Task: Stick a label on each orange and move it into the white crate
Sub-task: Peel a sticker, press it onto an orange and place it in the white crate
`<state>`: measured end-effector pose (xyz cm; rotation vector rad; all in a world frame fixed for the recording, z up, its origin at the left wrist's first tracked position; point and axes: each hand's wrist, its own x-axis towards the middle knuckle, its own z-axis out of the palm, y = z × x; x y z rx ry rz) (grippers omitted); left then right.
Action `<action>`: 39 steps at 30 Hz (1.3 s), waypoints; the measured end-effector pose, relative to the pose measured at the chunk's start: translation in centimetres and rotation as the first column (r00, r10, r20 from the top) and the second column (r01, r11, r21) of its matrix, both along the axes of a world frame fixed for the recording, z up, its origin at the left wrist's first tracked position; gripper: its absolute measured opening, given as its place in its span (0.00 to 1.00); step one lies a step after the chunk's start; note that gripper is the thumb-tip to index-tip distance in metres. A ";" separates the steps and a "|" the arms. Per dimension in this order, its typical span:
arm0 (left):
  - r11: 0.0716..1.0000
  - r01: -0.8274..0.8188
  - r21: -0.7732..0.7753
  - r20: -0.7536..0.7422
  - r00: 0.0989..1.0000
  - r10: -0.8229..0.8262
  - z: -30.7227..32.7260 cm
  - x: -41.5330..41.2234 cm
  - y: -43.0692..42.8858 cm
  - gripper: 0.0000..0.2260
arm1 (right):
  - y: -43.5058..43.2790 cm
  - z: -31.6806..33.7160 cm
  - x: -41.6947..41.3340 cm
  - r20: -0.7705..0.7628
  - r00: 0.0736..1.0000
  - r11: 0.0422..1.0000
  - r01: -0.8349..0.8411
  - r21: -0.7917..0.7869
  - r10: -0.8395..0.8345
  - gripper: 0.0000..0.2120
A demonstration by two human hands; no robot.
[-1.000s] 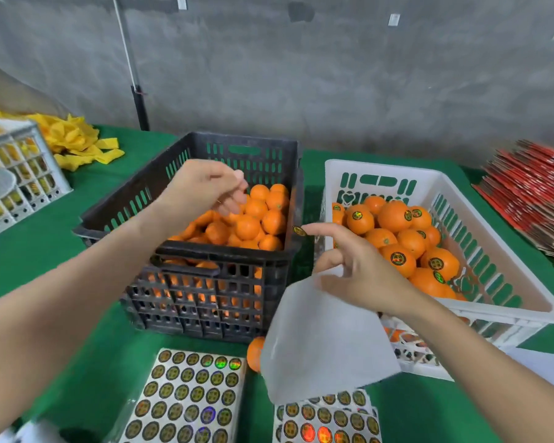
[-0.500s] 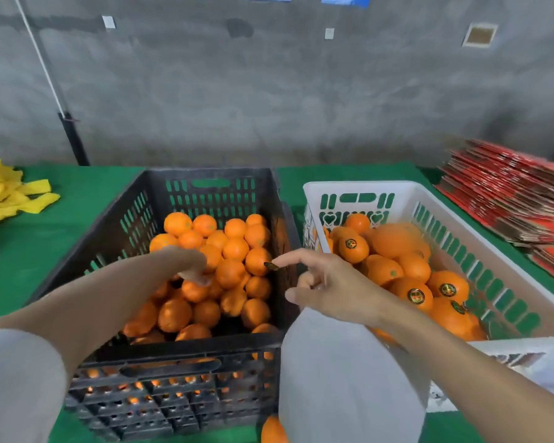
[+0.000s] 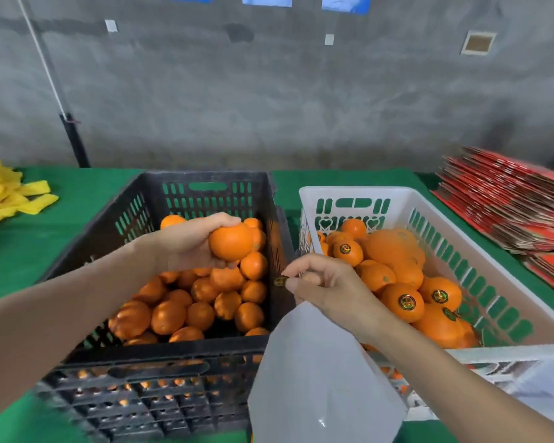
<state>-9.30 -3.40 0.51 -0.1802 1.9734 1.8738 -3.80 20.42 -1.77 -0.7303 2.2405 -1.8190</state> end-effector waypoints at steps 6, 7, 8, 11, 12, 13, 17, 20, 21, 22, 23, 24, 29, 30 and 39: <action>0.936 0.079 0.344 -0.034 0.997 -0.071 2.2 7.0 3.6 0.26 | 1.6 2.2 2.0 -0.074 0.997 0.992 0.008 -0.123 -0.017 0.08; 0.944 0.070 0.324 -0.071 0.996 -0.050 2.4 8.1 4.3 0.28 | 1.7 2.6 2.4 -0.093 0.996 0.992 0.001 -0.130 -0.013 0.08; 0.960 0.070 0.273 -0.132 0.991 -0.035 2.5 9.1 5.0 0.29 | 1.9 2.8 2.9 -0.118 0.993 0.992 0.000 -0.125 -0.015 0.08; 0.985 0.070 0.156 -0.270 0.962 -0.025 2.6 11.8 7.2 0.34 | 2.6 3.1 4.4 -0.176 0.984 0.996 -0.003 -0.087 -0.012 0.05; 0.986 0.064 0.156 -0.286 0.958 -0.017 2.6 12.4 7.7 0.36 | 2.9 3.1 4.7 -0.178 0.984 0.996 -0.011 -0.084 -0.004 0.04; 0.985 0.056 0.160 -0.300 0.954 -0.006 2.5 12.9 8.2 0.36 | 3.2 3.1 5.1 -0.179 0.984 0.996 -0.017 -0.082 0.002 0.04; 0.976 0.006 0.215 -0.290 0.955 0.058 2.3 14.3 9.9 0.31 | 4.4 3.2 6.1 -0.179 0.984 0.995 -0.024 -0.092 0.008 0.07; 0.977 -0.005 0.213 -0.262 0.963 0.062 2.0 14.9 10.9 0.33 | 4.9 3.1 6.7 -0.223 0.974 0.997 0.024 -0.070 -0.039 0.09; 0.978 -0.007 0.210 -0.257 0.965 0.062 2.0 15.1 11.3 0.31 | 5.1 3.0 6.9 -0.247 0.967 0.997 0.048 -0.064 -0.062 0.09; 0.978 -0.010 0.208 -0.253 0.965 0.064 1.9 15.2 11.7 0.29 | 5.3 2.9 7.0 -0.268 0.960 0.995 0.069 -0.070 -0.086 0.09; 0.978 -0.013 0.210 -0.246 0.967 0.066 1.9 15.4 12.1 0.28 | 5.4 2.7 7.1 -0.288 0.952 0.993 0.087 -0.083 -0.108 0.08; 0.978 -0.018 0.210 -0.241 0.968 0.070 1.7 15.5 12.4 0.26 | 5.6 2.6 7.3 -0.305 0.944 0.990 0.104 -0.092 -0.127 0.08; 0.986 -0.013 0.166 -0.221 0.974 0.050 1.2 15.6 13.2 0.28 | 6.5 1.7 8.2 -0.333 0.926 0.983 0.150 -0.106 -0.177 0.07; 0.989 -0.006 0.146 -0.215 0.976 0.038 1.1 15.7 13.2 0.29 | 6.7 1.5 8.3 -0.321 0.930 0.983 0.153 -0.100 -0.178 0.11; 0.995 -0.026 0.097 -0.145 0.989 0.040 0.5 16.6 15.9 0.15 | 9.3 0.2 7.1 -0.147 0.987 0.994 -0.057 0.098 0.071 0.19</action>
